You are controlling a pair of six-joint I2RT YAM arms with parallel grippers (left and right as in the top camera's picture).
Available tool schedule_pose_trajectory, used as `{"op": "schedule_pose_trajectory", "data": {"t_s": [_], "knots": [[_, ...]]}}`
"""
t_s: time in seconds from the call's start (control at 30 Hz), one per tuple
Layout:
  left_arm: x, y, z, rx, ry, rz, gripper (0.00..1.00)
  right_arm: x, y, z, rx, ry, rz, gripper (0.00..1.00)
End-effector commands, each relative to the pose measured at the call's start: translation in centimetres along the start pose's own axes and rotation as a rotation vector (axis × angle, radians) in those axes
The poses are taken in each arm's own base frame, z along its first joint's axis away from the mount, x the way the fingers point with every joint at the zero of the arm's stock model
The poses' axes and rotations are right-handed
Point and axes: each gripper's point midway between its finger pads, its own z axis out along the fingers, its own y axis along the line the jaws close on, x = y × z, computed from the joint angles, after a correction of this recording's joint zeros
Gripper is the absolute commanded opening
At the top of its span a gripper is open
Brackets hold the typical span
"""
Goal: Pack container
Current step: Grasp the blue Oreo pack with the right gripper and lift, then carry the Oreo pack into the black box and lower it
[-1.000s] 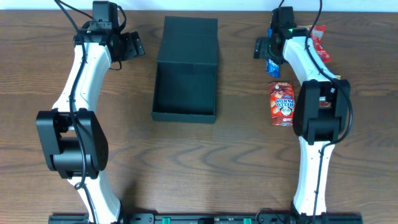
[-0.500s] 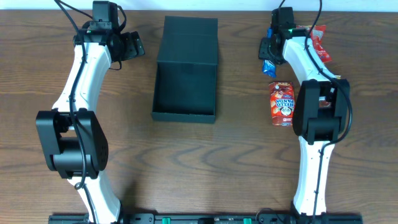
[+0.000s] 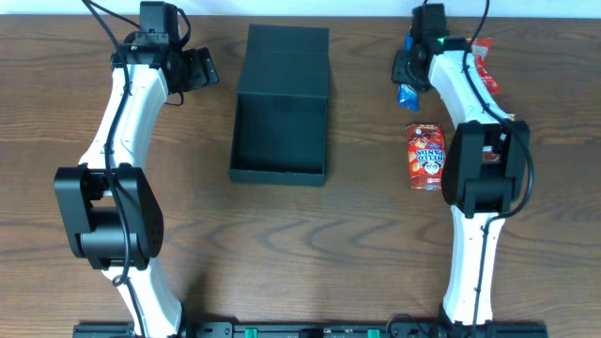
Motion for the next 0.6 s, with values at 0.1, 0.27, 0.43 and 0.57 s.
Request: {"op": "schedule_pose_trajectory", "data": {"t_s": [0.1,0.27,0.43,0.57], "knots": [[0.4,0.3,0.6,-0.009,0.016,0.012,0.95,-3.6,1.1,-3.1,-0.011,-0.079,-0.009,0.31],[0.1,1.2,0.5,-0.052,0.002,0.01,0.95,-5.4,3.1,-7.2,-0.034,-0.108,-0.116,0.28],[-0.5,2.7,0.5,-0.068,-0.008,-0.017,0.95,-4.9,7.5,-11.2,-0.09,-0.112,-0.309,0.26],[-0.9,5.0,0.4,-0.092,-0.008,-0.058,0.95,-2.6,12.0,-13.6,-0.126,-0.095,-0.493,0.25]]}}
